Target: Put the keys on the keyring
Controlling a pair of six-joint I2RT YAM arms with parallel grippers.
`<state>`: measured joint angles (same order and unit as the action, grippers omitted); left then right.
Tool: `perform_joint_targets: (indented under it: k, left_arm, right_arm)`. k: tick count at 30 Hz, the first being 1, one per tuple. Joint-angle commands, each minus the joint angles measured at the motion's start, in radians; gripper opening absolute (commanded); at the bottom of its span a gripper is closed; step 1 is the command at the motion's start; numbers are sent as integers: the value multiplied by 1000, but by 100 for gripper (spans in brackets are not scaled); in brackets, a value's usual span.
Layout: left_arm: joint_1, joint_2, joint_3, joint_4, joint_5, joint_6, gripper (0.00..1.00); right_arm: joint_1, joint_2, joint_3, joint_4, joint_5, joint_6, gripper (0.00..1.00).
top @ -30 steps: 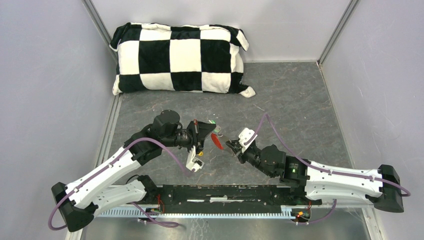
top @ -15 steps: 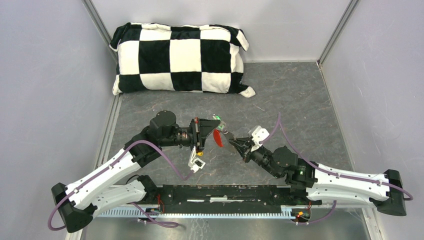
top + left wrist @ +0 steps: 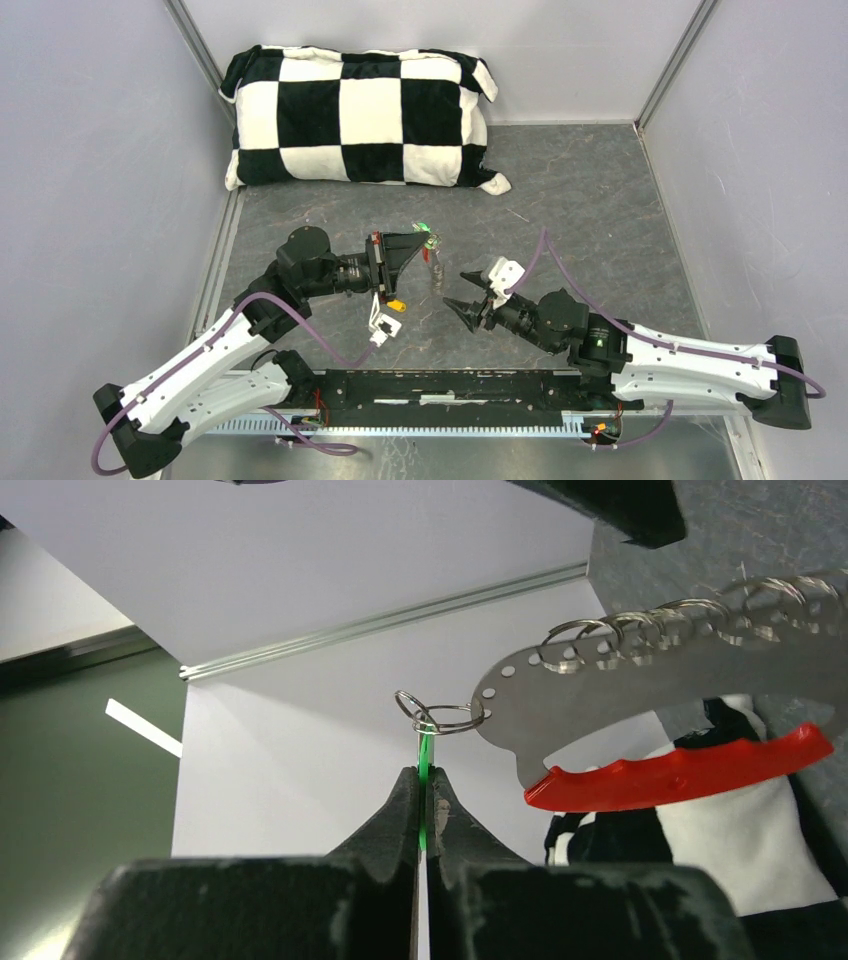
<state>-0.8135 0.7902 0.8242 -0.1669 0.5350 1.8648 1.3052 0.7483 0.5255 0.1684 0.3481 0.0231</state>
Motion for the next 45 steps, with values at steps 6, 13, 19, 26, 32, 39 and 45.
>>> perform_joint_targets:
  k: [6, 13, 19, 26, 32, 39, 45]
  left_arm:
    - [4, -58, -20, 34, 124, 114, 2]
    - [4, -92, -27, -12, 191, 173, 2]
    - [4, -112, -36, -27, 231, 211, 2]
    - [3, -127, -45, -43, 248, 257, 2]
    - [4, -132, -45, -44, 242, 252, 2]
    - [4, -138, -52, -43, 232, 265, 2]
    - [4, -138, -54, -45, 224, 268, 2]
  right_arm:
    - [-9, -60, 182, -69, -144, -132, 81]
    - [-93, -34, 281, -141, -405, -246, 74]
    - [-224, 20, 336, -166, -737, -242, 69]
    - [-366, 92, 365, -149, -1000, -153, 62]
    - [-383, 119, 330, -59, -1034, -92, 57]
    - [-400, 140, 261, 127, -1100, 58, 48]
    - [-405, 159, 235, 179, -1107, 106, 36]
